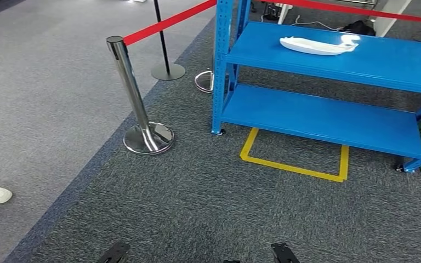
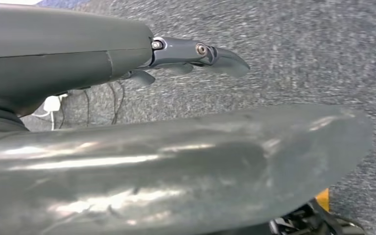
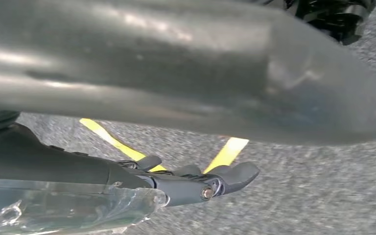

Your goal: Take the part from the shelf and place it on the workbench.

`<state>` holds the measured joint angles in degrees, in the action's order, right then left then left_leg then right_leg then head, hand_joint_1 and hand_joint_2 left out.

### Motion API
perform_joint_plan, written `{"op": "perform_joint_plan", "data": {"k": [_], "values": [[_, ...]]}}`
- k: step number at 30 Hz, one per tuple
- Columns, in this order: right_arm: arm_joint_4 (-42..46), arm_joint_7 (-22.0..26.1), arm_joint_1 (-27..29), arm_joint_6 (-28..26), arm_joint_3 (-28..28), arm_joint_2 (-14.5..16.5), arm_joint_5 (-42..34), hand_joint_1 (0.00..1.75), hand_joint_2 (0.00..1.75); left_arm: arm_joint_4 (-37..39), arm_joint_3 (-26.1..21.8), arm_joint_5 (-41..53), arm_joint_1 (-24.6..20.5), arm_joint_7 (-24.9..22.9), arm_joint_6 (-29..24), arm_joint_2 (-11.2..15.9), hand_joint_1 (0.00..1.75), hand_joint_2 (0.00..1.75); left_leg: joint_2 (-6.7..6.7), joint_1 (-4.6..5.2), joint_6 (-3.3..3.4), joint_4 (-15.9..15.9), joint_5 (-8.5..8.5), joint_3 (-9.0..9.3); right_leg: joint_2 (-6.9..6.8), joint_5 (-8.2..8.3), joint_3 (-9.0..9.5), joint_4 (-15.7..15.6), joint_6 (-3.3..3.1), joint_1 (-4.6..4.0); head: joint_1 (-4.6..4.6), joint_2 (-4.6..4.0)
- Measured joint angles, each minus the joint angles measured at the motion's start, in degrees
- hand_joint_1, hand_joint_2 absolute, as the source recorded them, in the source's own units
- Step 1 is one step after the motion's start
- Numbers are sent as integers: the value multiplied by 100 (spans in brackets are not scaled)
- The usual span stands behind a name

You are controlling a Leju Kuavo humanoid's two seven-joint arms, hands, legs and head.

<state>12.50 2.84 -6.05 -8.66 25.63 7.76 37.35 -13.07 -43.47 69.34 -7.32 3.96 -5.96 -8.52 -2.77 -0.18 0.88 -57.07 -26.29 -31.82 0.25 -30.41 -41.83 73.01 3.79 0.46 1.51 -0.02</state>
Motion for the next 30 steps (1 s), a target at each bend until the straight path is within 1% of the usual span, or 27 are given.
{"op": "perform_joint_plan", "data": {"k": [1, 2, 4, 5, 7, 8, 10, 11, 12, 13, 14, 15, 16, 17, 18, 19, 20, 21, 22, 23, 24, 25, 26, 27, 28, 29, 30], "values": [[0, -6, 3, 2, 1, -1, 2, 0, 0, 0, 0, 6, -5, 0, 3, -2, 0, 0, -62, 1, -13, -1, -15, 20, -63, 183, 209, -356, -11, -3, 1, 0], [0, -9, -6, 3, 1, -1, 6, 0, 0, 0, 1, 11, -7, 0, 8, -2, 0, 0, -119, 12, -35, -3, -35, 44, -205, 332, 434, -756, -23, -19, 4, 0], [0, -13, -40, 7, 1, 2, 21, 0, 0, 0, 1, 20, -13, 0, 18, 1, 0, 0, -226, 48, -86, -19, -73, 83, -388, 515, 745, -1308, -87, -46, -2, 0], [0, -16, -51, 8, 1, 3, 31, 0, 0, 0, 2, 22, -20, -1, 22, 3, 0, 0, -274, 65, -108, -23, -81, 93, -407, 519, 773, -1376, -120, -60, -7, 0], [0, -25, -52, 9, 1, 4, 47, 0, 0, 0, 2, 24, -45, -1, 26, 4, 0, 0, -372, 67, -150, -14, -93, 105, -272, 537, 752, -1383, -192, -59, -10, 0], [0, -31, -49, 10, 1, 4, 57, 0, 0, 0, 2, 25, -58, -1, 27, 4, 0, 0, -325, 56, -183, -43, -135, 102, -208, 548, 748, -1394, -225, -48, -14, 0], [0, -45, -60, 11, 1, 4, 77, 0, 0, 0, 2, 27, -72, -1, 28, 4, 0, 0, -73, 35, -247, -373, -369, -30, -77, 577, 748, -1419, -279, -8, -27, 0], [0, -50, -68, 14, 1, 5, 85, 0, 0, 0, 2, 28, -69, -1, 28, 4, 0, 0, 92, 24, -273, -742, -564, -197, -3, 584, 742, -1422, -293, 4, -40, 0], [-1, -55, -72, 16, 1, 5, 89, 0, 0, 0, 2, 28, -61, -2, 29, 4, 0, 0, 176, 19, -286, -1144, -744, -396, 68, 589, 736, -1422, -301, 11, -49, 0], [-1, -60, -68, 19, 1, 5, 90, 0, 0, 0, 2, 28, -52, -2, 29, 4, 0, 0, 212, 15, -293, -1476, -849, -576, 145, 592, 733, -1422, -305, 15, -54, 0], [-2, -64, -58, 20, 2, 5, 91, 0, 0, 0, 2, 28, -45, -3, 30, 4, 0, 0, 230, 12, -295, -1678, -861, -702, 229, 595, 731, -1422, -306, 19, -60, 0], [-2, -68, -49, 20, 2, 5, 92, 0, 0, 0, 2, 28, -43, -3, 30, 4, 0, 0, 238, 7, -292, -1618, -736, -703, 308, 598, 732, -1421, -302, 24, -60, 0], [-2, -70, -43, 20, 2, 5, 92, 0, 0, 0, 2, 28, -45, -3, 30, 5, 0, 0, 269, -2, -287, -1353, -519, -600, 394, 604, 734, -1421, -290, 33, -60, 0], [-2, -70, -43, 20, 2, 6, 92, 0, 0, 0, 2, 28, -49, -3, 30, 5, 0, 0, 358, -19, -285, -969, -285, -429, 475, 611, 734, -1421, -272, 42, -62, 0], [-2, -70, -49, 20, 1, 6, 92, 0, 0, 0, 2, 28, -53, -3, 30, 6, 0, 0, 499, -43, -281, -566, -110, -248, 553, 615, 723, -1407, -243, 41, -68, 0], [-2, -70, -55, 20, 1, 6, 92, 0, 0, 0, 2, 28, -57, -3, 30, 6, 0, 0, 621, -62, -277, -269, -11, -116, 623, 623, 703, -1401, -209, 42, -72, 1], [-2, -71, -55, 20, 1, 5, 92, 0, 0, 0, 2, 28, -59, -3, 30, 7, 0, 0, 709, -72, -266, -107, 13, -48, 684, 636, 681, -1403, -169, 44, -79, 1], [-2, -72, -47, 20, 1, 5, 92, 0, 0, 0, 2, 27, -62, -4, 30, 8, 0, 0, 725, -69, -242, -47, 1, -28, 741, 653, 660, -1417, -126, 49, -86, 1], [-2, -73, -26, 20, 1, 5, 92, 0, 0, 0, 2, 27, -65, -5, 30, 9, 0, 0, 669, -67, -206, -39, 9, -31, 797, 675, 639, -1446, -83, 63, -89, 1], [-3, -75, -1, 20, 2, 4, 91, 0, 0, 0, 2, 26, -70, -7, 29, 12, 0, 0, 608, -67, -165, -21, 26, -26, 772, 675, 621, -1449, -47, 67, -91, 0], [-4, -78, 15, 20, 2, 4, 91, 0, 0, 0, 2, 26, -73, -9, 29, 13, 0, 0, 542, -70, -122, -2, 43, -20, 658, 622, 572, -1375, -20, 57, -73, 0], [-5, -81, 15, 20, 2, 4, 91, 0, 0, 0, 2, 27, -72, -9, 29, 13, 0, 0, 465, -71, -86, 18, 57, -15, 488, 497, 467, -1171, -1, 43, -49, 0], [-5, -84, 4, 20, 2, 4, 91, 0, 0, 0, 2, 27, -64, -9, 30, 14, 0, 0, 385, -60, -64, 24, 57, -12, 283, 319, 316, -845, 7, 29, -26, 0], [-6, -85, -11, 20, 1, 4, 92, 0, 0, 0, 1, 28, -50, -9, 30, 15, 0, 0, 301, -45, -45, 24, 53, -12, 136, 120, 126, -442, 14, 21, -6, 0], [-6, -85, -17, 20, 1, 4, 92, 0, 0, 0, 1, 28, -37, -9, 30, 21, 0, 0, 214, -32, -37, 22, 49, -11, 63, -37, -48, -61, 19, 21, -2, 0], [-6, -85, -10, 20, 1, 4, 95, 0, 0, 0, 0, 26, -30, -9, 30, 26, 0, 0, 133, -24, -32, 21, 43, -9, 32, -98, -144, 165, 18, 21, -3, 0], [-7, -85, 3, 19, 1, 4, 101, 0, 0, 0, 0, 25, -30, -9, 30, 30, 0, 0, 62, -20, -31, 19, 37, -3, 16, -62, -137, 193, 16, 21, -2, 0]]}}
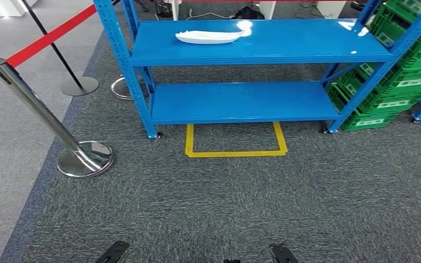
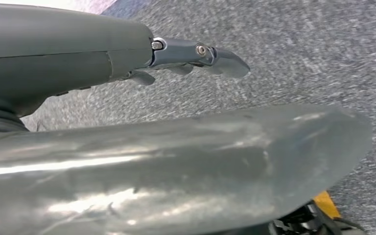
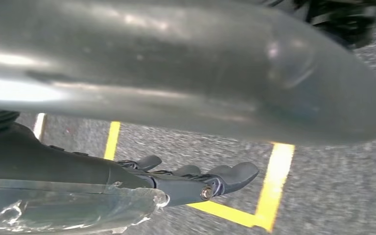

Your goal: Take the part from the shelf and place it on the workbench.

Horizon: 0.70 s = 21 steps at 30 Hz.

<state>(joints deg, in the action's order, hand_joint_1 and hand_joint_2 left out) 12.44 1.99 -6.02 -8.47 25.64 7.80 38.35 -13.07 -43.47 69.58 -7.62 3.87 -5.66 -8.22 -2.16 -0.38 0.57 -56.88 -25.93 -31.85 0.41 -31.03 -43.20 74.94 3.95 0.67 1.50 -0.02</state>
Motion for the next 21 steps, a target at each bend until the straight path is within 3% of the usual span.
{"op": "perform_joint_plan", "data": {"k": [1, 3, 5, 6, 8, 10, 12, 14, 15, 16, 19, 21], "values": [[0, 0, 11, -4, 0, 0, 11, 0, 0, 0, 0, -2, -3, 0, 1, 1, 0, 0, -64, 1, -5, -1, -9, 12, -22, 131, 126, -203, -7, -1, 1, 0], [0, 0, 4, -20, 0, -1, 34, 0, 0, 0, 0, -8, -8, 0, 4, -4, 0, 0, -180, 11, -39, -2, -39, 54, -199, 456, 583, -992, -33, -22, 3, 0], [0, 0, -21, -31, 0, 1, 49, 0, 0, 0, 0, -13, -11, 0, 7, -4, 0, 0, -280, 39, -94, -13, -72, 93, -349, 609, 891, -1533, -101, -51, -3, 0], [0, 0, -26, -31, 0, 2, 55, 0, 0, 0, 0, -14, -16, 0, 7, -4, 0, 0, -327, 51, -123, -10, -78, 104, -355, 607, 923, -1606, -139, -70, -6, 0], [0, -1, -12, -34, 0, 2, 68, 0, 0, 0, 0, -14, -29, 0, 7, -5, 0, 0, -388, 44, -184, 4, -87, 122, -232, 632, 905, -1618, -216, -64, -7, 0], [0, -2, -4, -52, 0, 2, 91, 0, 0, 0, 0, -14, -37, 0, 7, -9, 0, 0, -211, 27, -254, -166, -236, 60, -140, 659, 900, -1638, -278, -32, -15, 0], [0, -5, -20, -79, -1, 5, 130, 0, 0, 0, 0, -14, -30, -3, 7, -9, 0, 0, 66, 19, -300, -769, -581, -220, -64, 672, 896, -1646, -314, -6, -39, 0], [0, -20, -28, -103, -2, 9, 177, 0, 0, 0, 0, -14, -11, -14, 7, -9, 0, 0, 156, 18, -314, -1449, -826, -578, 11, 672, 890, -1646, -328, -3, -54, 0], [0, -28, -27, -113, -2, 11, 194, 0, 0, 0, 0, -14, -3, -20, 7, -9, 0, 0, 166, 17, -313, -1585, -806, -670, 46, 672, 890, -1645, -330, -2, -55, 0], [0, -34, -26, -118, -2, 12, 208, 0, 0, 0, 0, -14, -1, -25, 7, -8, 0, 0, 167, 15, -309, -1502, -670, -658, 80, 673, 893, -1645, -327, 0, -56, 0], [0, -37, -44, -121, -2, 19, 221, 0, 0, 0, 0, -8, -22, -26, 7, 2, 0, 0, 209, -7, -286, -496, -85, -224, 162, 673, 895, -1628, -278, 0, -65, 0], [0, -40, -61, -122, -1, 19, 222, 0, 0, 0, 1, 1, -38, -26, 8, 3, 0, 0, 257, -19, -251, -82, 25, -57, 194, 669, 865, -1610, -234, -22, -71, 0]]}}
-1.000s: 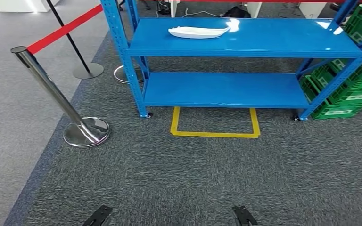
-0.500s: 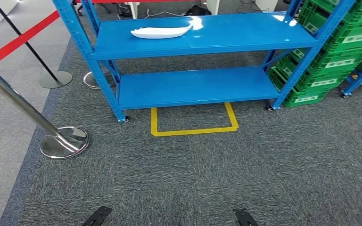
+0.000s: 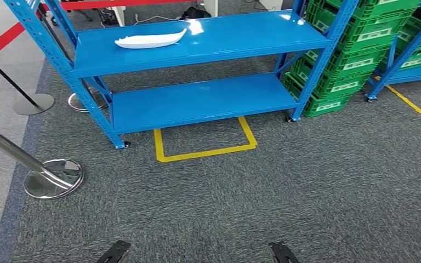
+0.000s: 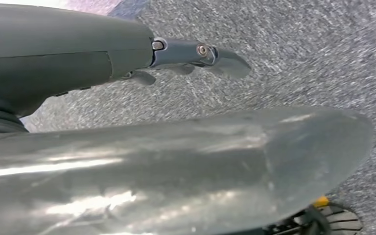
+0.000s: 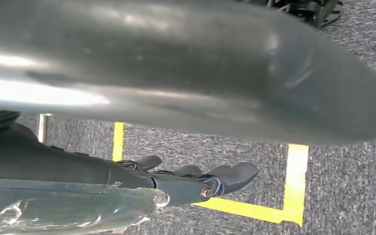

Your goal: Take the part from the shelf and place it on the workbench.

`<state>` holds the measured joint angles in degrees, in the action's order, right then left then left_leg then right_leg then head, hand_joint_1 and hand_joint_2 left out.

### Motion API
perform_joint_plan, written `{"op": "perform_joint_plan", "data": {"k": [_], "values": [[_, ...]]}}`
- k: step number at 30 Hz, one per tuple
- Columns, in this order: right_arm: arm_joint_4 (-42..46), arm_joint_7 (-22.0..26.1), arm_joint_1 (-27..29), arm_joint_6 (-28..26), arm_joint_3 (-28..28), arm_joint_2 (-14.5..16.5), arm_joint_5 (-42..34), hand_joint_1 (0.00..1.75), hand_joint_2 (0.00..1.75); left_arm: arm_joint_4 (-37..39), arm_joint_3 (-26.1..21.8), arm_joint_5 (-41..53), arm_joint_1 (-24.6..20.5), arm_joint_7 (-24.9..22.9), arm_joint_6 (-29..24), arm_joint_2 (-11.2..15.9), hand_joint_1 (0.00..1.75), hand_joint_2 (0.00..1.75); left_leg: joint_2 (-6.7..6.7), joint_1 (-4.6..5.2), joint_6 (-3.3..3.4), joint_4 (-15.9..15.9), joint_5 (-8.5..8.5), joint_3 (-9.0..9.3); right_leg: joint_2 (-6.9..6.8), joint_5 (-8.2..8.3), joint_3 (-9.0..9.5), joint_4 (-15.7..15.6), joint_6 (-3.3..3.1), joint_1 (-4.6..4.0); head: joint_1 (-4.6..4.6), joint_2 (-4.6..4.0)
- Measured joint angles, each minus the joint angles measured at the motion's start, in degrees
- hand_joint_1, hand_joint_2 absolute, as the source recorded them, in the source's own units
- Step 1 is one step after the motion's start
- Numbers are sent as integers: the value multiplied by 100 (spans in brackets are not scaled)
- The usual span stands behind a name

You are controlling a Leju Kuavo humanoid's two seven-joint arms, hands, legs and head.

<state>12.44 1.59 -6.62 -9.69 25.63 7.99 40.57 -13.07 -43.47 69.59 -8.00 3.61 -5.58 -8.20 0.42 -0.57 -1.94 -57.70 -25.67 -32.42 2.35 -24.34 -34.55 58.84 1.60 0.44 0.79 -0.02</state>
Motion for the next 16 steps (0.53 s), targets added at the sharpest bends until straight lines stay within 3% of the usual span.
{"op": "perform_joint_plan", "data": {"k": [4, 10, 16], "values": [[0, -13, 0, -1, 1, -2, 2, 0, 0, 0, -1, 5, -4, -6, -1, 3, 0, 0, 13, 10, 43, 67, 9, 5, 1, 19, -16, -28, -95, -10, 9, 0], [0, -26, -12, 2, 1, 0, 17, 0, 0, 0, -1, 10, -10, -8, -1, 4, 0, 0, 12, 27, 103, 64, 16, 3, 0, 82, 35, -123, 69, 8, 10, 0], [0, -29, -14, 41, -1, 1, 101, 0, 0, 0, -1, 17, -11, -15, 0, 6, 0, 0, 12, 31, 115, 65, 22, 3, 0, 86, 31, -125, 111, 13, 7, 0]]}}
